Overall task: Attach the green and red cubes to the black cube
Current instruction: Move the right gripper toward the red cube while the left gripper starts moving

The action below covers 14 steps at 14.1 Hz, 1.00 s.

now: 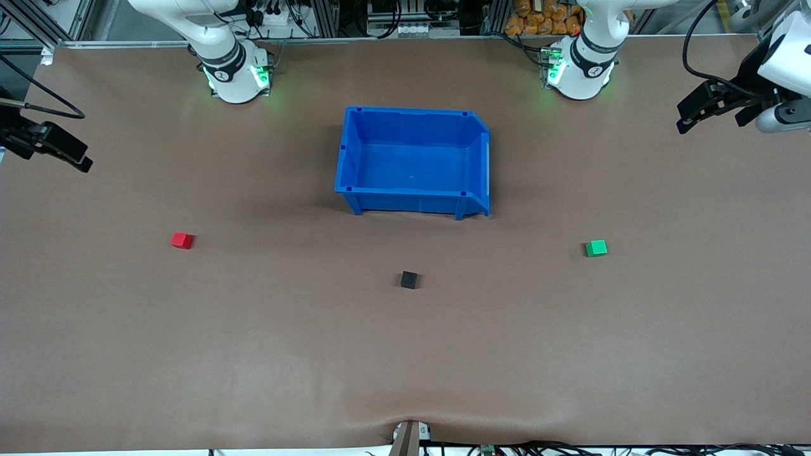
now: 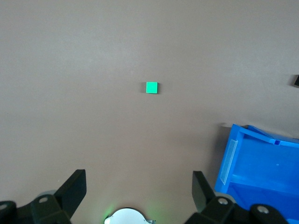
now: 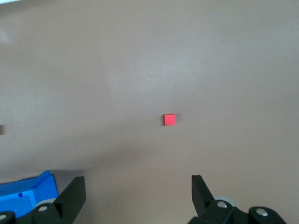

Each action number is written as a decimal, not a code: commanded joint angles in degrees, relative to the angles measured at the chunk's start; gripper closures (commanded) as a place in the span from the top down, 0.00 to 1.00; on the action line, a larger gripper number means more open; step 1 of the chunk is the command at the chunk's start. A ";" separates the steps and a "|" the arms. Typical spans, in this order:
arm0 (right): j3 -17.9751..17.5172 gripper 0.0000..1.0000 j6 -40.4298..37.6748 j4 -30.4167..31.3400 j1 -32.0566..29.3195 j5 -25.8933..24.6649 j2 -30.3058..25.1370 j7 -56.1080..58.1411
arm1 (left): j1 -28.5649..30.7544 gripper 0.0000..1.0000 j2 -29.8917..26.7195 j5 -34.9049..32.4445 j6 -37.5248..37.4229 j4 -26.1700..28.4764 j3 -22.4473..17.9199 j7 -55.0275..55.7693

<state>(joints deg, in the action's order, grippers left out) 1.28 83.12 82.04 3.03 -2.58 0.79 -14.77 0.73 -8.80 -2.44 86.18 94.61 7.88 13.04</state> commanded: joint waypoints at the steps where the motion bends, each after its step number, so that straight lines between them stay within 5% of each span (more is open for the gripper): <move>1: 0.04 1.00 -4.95 -1.36 0.05 1.00 0.00 0.70 | 0.42 1.00 0.28 -0.03 -1.19 -0.83 0.21 -0.65; 7: 0.13 1.00 -4.98 -1.45 -0.65 0.82 0.87 0.71 | 0.59 1.00 0.80 -0.20 -1.19 -1.54 0.12 -0.73; 14: 0.66 1.00 -2.08 -0.83 -4.95 -1.11 8.16 0.09 | 0.41 1.00 0.72 -0.11 -2.68 -0.31 0.39 -0.03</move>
<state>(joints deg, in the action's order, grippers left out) 2.49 81.51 81.81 -0.06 -3.25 8.33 -14.72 0.81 -8.35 -2.44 84.44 94.64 7.80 13.04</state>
